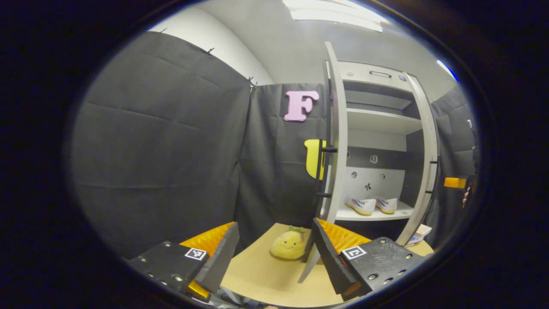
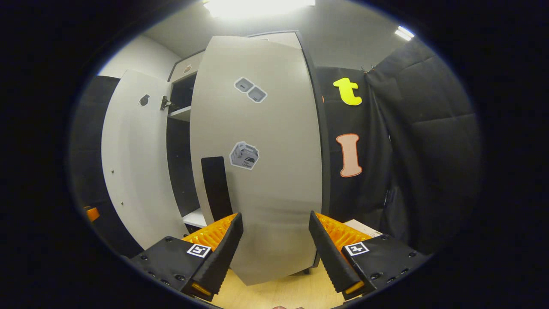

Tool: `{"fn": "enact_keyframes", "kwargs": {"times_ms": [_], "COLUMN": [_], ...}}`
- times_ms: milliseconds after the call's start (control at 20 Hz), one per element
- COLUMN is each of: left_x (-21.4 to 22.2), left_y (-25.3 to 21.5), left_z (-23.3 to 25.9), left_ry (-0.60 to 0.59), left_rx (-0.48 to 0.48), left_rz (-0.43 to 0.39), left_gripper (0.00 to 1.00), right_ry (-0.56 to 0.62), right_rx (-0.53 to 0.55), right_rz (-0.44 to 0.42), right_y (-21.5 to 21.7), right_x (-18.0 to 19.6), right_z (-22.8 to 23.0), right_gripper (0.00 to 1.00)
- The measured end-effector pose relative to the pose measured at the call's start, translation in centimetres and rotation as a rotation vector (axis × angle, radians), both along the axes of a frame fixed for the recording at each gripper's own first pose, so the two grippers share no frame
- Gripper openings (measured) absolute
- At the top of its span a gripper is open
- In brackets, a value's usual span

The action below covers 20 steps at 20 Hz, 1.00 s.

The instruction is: Grab one shoe with the right hand and put it into the shoe cabinet, grab the other shoe with the left hand and put it into the shoe cabinet; then close the right door with the right hand and the left door with the left hand.

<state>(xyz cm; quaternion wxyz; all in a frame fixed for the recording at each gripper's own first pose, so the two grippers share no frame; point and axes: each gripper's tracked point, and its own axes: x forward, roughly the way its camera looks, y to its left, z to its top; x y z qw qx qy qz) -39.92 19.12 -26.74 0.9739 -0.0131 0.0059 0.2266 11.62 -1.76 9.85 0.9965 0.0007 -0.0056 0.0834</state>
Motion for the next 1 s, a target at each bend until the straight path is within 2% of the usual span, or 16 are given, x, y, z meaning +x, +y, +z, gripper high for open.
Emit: {"fn": "enact_keyframes", "kwargs": {"times_ms": [100, 300, 450, 650, 1000], "left_x": [1.2, 4.7, 7.2, 11.4, 16.6], "left_y": [1.1, 2.3, 3.2, 3.3, 4.8], "left_z": [0.7, 2.4, 3.8, 4.6, 5.9], "left_ry": [-0.03, -0.078, -0.088, -0.029, -0.018], "left_rx": [-0.037, -0.08, -0.057, 0.005, 0.057], "left_rz": [-0.013, -0.101, -0.156, -0.249, -0.309], "left_gripper": [0.98, 0.98, 0.98, 0.98, 0.97], "right_ry": [-0.017, -0.017, -0.005, 0.032, 0.08], "right_rx": [-0.01, -0.009, -0.023, -0.019, 0.003], "right_rz": [-0.017, -0.035, -0.052, -0.08, -0.124], "right_y": [-0.3, -0.6, -0.9, -1.3, -2.0], "right_x": [-0.1, 0.0, -0.2, -0.6, -0.5], "right_z": [0.0, -0.8, -1.7, -3.3, -5.5], "right_gripper": [0.97, 0.97, 0.97, 0.97, 0.98]}}
